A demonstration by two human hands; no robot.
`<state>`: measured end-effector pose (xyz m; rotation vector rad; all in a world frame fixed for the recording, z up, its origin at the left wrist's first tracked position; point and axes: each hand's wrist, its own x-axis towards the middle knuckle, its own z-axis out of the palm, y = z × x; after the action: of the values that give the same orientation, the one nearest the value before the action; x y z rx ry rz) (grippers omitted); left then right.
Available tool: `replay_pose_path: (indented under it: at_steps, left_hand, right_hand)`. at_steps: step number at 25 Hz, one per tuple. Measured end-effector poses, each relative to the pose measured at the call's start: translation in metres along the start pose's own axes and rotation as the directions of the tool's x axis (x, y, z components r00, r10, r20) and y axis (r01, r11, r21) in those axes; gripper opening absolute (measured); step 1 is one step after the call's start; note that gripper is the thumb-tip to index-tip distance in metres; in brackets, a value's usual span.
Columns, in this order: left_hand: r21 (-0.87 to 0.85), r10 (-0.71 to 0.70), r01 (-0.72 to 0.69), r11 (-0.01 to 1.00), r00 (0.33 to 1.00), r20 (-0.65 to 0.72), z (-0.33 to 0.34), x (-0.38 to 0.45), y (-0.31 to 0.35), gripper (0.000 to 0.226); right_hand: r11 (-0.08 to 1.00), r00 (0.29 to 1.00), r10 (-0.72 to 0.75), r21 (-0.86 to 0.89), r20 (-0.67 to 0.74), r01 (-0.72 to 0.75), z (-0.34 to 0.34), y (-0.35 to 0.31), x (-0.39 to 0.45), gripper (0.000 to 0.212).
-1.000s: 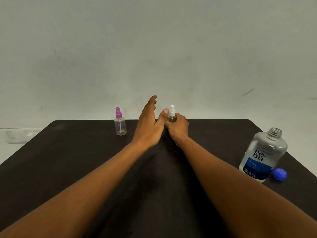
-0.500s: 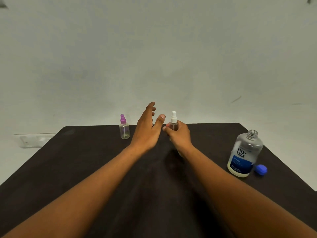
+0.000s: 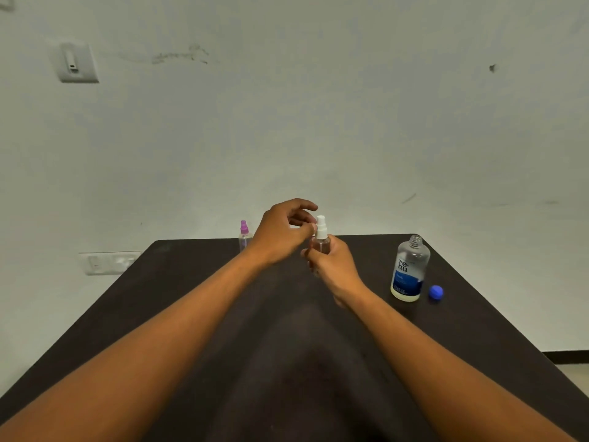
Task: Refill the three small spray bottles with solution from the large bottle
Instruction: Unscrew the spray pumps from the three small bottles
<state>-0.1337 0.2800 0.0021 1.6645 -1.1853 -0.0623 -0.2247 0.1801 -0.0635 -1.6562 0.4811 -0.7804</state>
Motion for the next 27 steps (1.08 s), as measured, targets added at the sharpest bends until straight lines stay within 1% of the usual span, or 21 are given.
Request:
replay_pose_path:
  at_steps: [4,7,11,14,16,17,18,19,21,22,23,24,26,27]
  left_hand:
    - [-0.1,0.002,0.01,0.995,0.993,0.116,-0.003,-0.017,0.017,0.028]
    - [-0.138,-0.001,0.021,0.99,0.99,0.142,-0.006,-0.024,0.027,0.029]
    - [-0.087,-0.051,0.057,0.995,0.997,0.065,-0.002,-0.027,0.034,0.026]
    - [-0.037,-0.116,0.113,0.993,0.991,-0.062,0.008,-0.028,0.036,0.022]
    - [0.011,-0.145,0.147,0.989,0.981,-0.129,0.017,-0.029,0.036,0.026]
    - [0.015,-0.148,0.151,0.988,0.981,-0.126,0.019,-0.03,0.035,0.027]
    - [-0.015,-0.143,0.142,0.99,0.986,-0.091,0.019,-0.03,0.034,0.026]
    - [-0.082,-0.126,0.123,0.989,0.992,-0.028,0.016,-0.03,0.033,0.024]
    - [-0.259,-0.065,0.098,0.961,0.989,0.136,0.005,-0.03,0.03,0.023]
    - [-0.316,-0.035,0.096,0.944,0.981,0.192,0.001,-0.03,0.028,0.025]
    - [-0.337,-0.022,0.093,0.937,0.978,0.208,-0.001,-0.03,0.027,0.026]
    - [-0.325,-0.03,0.088,0.942,0.983,0.18,-0.001,-0.03,0.027,0.025]
    - [-0.239,-0.078,0.089,0.967,0.995,0.054,0.003,-0.029,0.028,0.022]
    - [-0.192,-0.102,0.099,0.976,0.995,-0.008,0.007,-0.029,0.029,0.025]
  right_hand:
    - [1.0,1.0,0.011,-0.021,0.027,-0.01,-0.001,-0.011,-0.026,0.017]
    - [1.0,1.0,-0.001,-0.024,0.029,0.002,-0.003,-0.016,-0.038,0.014]
    - [0.999,1.0,-0.012,-0.05,-0.012,0.012,-0.002,-0.017,-0.045,0.015]
    - [0.996,0.998,-0.025,-0.09,-0.057,0.02,0.0,-0.015,-0.047,0.019]
    - [0.996,0.998,-0.01,-0.087,-0.063,0.005,0.001,-0.013,-0.048,0.02]
    - [0.997,0.998,0.002,-0.081,-0.062,-0.007,0.001,-0.013,-0.048,0.021]
    - [0.997,0.998,0.013,-0.074,-0.062,-0.017,0.0,-0.013,-0.049,0.021]
    - [0.997,0.998,0.015,-0.069,-0.061,-0.019,-0.001,-0.013,-0.049,0.019]
    - [0.999,0.998,0.001,-0.052,-0.057,-0.004,-0.003,-0.012,-0.052,0.011]
    - [0.999,0.998,-0.006,-0.045,-0.056,0.004,-0.003,-0.012,-0.053,0.01]
    - [0.999,0.998,-0.008,-0.042,-0.056,0.006,-0.003,-0.012,-0.054,0.009]
    - [0.999,0.998,-0.006,-0.045,-0.055,0.003,-0.002,-0.012,-0.054,0.009]
    - [0.999,0.999,0.003,-0.053,-0.054,-0.006,0.0,-0.013,-0.055,0.012]
    - [0.998,0.998,0.006,-0.059,-0.055,-0.009,0.002,-0.013,-0.055,0.014]
